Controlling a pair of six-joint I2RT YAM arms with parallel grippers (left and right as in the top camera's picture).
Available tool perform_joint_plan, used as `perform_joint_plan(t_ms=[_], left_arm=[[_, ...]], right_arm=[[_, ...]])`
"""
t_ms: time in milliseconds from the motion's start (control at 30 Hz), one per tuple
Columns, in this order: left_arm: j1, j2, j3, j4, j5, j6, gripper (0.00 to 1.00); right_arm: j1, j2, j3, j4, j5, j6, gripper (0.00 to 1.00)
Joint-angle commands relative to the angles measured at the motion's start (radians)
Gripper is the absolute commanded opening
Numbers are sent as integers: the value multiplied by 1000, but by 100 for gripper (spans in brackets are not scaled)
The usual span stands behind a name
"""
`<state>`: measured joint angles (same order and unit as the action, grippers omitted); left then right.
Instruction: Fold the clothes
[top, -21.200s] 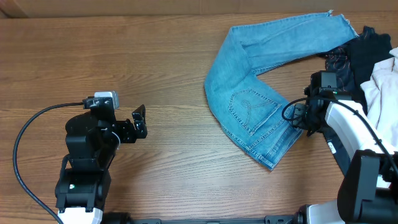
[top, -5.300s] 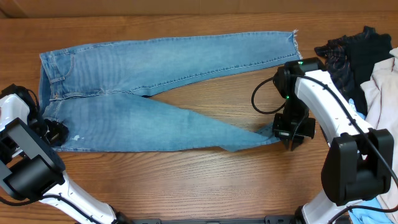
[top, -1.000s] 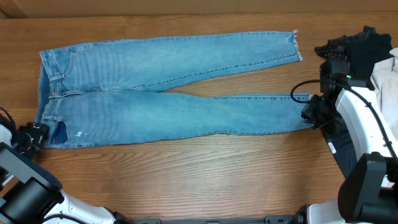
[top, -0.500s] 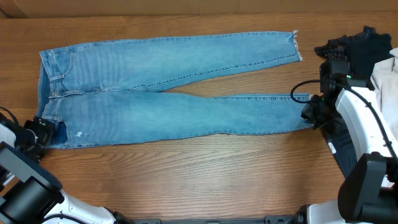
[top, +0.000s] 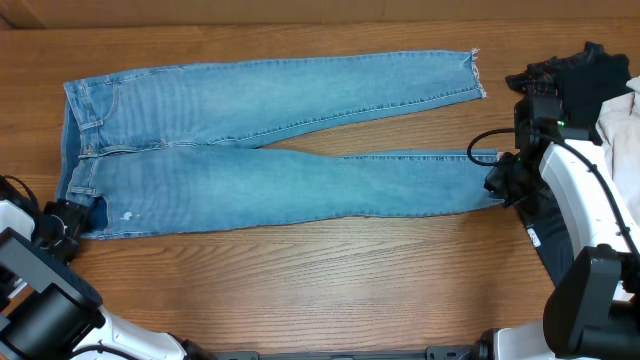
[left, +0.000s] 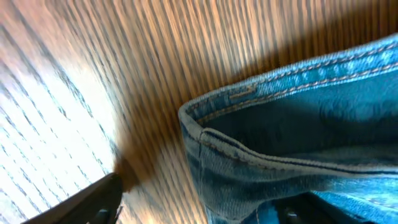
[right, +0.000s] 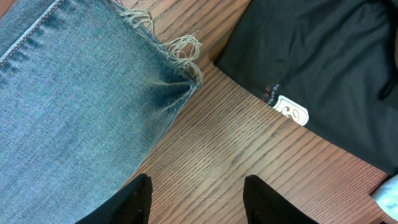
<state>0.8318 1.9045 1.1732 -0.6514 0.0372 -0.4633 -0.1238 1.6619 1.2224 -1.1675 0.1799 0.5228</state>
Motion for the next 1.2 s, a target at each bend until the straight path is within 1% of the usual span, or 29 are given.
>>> perform_joint_plan(t_ms=[0, 67, 133, 167, 300, 333, 367, 433, 500, 533, 567, 633, 800, 933, 1000, 1033, 1100, 1167], left_arm=[[0, 6, -35, 39, -21, -9, 75], [-2, 6, -48, 71, -9, -3, 70], [-2, 6, -63, 96, -6, -3, 59], [-2, 6, -72, 109, -6, -3, 49], [-2, 6, -96, 125, -7, 0, 24], [-2, 6, -100, 124, -7, 0, 15], [-2, 6, -100, 114, -7, 0, 4], [0, 6, -100, 81, -7, -1, 4], [1, 6, -99, 6, -21, -1, 4], [1, 6, -99, -39, -34, -3, 4], [1, 6, -99, -80, -52, -14, 4], [1, 6, -99, -135, -101, -37, 4], [1, 6, -99, -136, -116, -38, 4], [1, 6, -99, -127, -131, -38, 5], [2, 6, -99, -118, -153, -38, 8], [2, 6, -99, -115, -158, -38, 9], [2, 6, -99, -112, -159, -38, 9], [2, 6, -99, -112, -159, -38, 10]], right_arm=[[-4, 1, -4, -1, -2, 1, 51], [-4, 1, -4, -3, -2, 1, 51], [-4, 1, -4, -4, -2, 1, 51], [-4, 1, -4, -4, -2, 1, 51], [-4, 1, -4, -8, -2, 1, 51], [-4, 1, -4, -8, -2, 1, 51], [-4, 1, -4, -8, -2, 1, 51], [-4, 1, -4, -11, -2, 2, 51], [-4, 1, -4, -23, -2, 2, 52], [-4, 1, -4, -31, -3, 2, 52], [-4, 1, -5, -36, -11, 2, 54], [-4, 1, -7, -37, -43, 1, 55], [-4, 1, -48, 0, -81, 1, 56], [-4, 1, -128, 90, -89, 1, 56], [-4, 1, -176, 153, -93, 1, 56], [-4, 1, -197, 189, -93, 1, 56], [-4, 1, -256, 315, -93, 1, 56], [-4, 2, -288, 380, -93, 2, 56]])
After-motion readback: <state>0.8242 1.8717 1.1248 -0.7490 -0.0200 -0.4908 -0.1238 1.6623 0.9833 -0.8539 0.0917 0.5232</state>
